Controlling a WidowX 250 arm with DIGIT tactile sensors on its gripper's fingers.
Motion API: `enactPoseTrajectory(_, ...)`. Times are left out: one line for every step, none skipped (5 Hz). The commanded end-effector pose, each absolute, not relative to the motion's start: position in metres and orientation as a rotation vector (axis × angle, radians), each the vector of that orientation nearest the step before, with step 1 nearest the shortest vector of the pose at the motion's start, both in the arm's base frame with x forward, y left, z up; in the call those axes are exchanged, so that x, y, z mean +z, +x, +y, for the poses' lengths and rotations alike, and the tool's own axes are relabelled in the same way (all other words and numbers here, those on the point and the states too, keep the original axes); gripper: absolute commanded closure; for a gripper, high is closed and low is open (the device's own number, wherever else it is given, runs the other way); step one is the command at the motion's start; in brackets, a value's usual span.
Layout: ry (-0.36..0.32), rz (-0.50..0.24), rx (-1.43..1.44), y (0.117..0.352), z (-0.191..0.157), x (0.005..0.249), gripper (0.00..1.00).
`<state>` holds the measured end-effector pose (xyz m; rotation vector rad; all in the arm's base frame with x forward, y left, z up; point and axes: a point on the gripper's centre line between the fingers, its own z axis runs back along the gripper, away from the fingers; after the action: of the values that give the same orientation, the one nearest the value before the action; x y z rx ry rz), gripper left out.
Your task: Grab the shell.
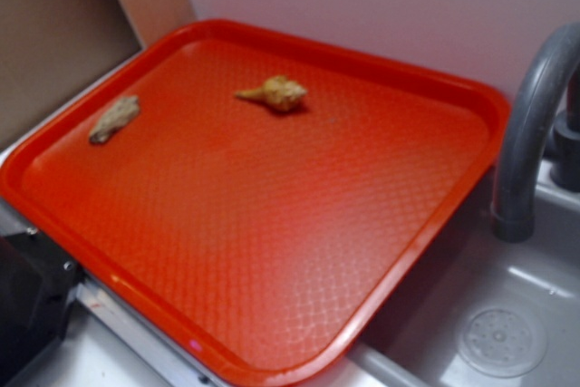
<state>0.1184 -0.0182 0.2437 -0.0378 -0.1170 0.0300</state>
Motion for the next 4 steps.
enactPoseTrajectory(-0.038, -0.117, 0.030, 0.118, -0.018, 0.244, 0.00)
enactPoseTrajectory(-0.063, -0.114, -0.158, 0.156, -0.006, 0.224, 0.00)
enactPoseTrajectory(0.009, -0.168, -0.343, 0.188, 0.002, 0.211, 0.00)
enactPoseTrajectory(0.025, -0.255, -0.593, 0.216, -0.005, 0.196, 0.00)
